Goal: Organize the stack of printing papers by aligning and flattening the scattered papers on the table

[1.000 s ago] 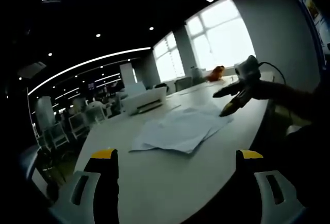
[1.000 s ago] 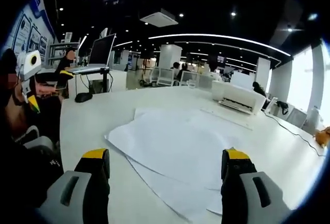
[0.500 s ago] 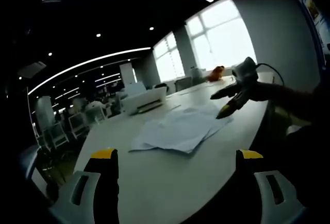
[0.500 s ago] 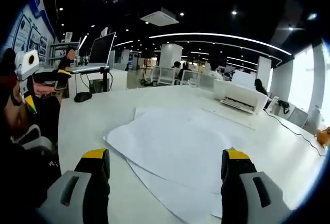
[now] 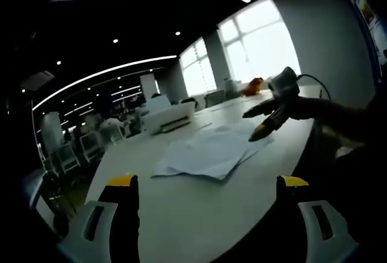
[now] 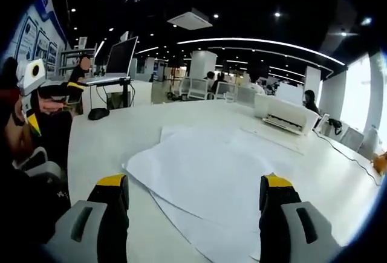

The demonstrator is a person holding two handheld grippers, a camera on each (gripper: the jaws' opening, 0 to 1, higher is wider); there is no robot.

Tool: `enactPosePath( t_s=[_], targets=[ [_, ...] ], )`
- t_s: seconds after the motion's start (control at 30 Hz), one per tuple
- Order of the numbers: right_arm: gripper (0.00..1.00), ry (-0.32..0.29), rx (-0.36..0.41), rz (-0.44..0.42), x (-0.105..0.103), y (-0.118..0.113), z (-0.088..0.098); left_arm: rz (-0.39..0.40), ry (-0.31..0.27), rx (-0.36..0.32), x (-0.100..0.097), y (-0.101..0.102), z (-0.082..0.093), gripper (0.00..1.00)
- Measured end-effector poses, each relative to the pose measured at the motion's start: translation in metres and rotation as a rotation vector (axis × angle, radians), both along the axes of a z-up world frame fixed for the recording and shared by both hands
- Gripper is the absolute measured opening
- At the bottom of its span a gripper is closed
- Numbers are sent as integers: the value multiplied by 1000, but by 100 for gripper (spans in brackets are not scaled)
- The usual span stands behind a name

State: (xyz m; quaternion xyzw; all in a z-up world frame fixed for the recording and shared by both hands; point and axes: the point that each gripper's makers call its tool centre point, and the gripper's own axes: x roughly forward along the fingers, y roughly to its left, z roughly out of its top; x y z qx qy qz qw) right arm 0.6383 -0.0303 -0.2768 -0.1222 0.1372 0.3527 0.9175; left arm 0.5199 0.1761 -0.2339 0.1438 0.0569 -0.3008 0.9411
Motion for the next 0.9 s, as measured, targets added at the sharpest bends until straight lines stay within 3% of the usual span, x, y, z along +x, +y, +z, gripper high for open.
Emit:
enactPosePath(
  t_s=[0.5,0.9],
  targets=[
    [84,9,14,22,6,17,-1,2,-4,0,1,1,2,97],
    [84,35,0,42,7,29,-15,-2,0,0,0,1,0,97]
  ],
)
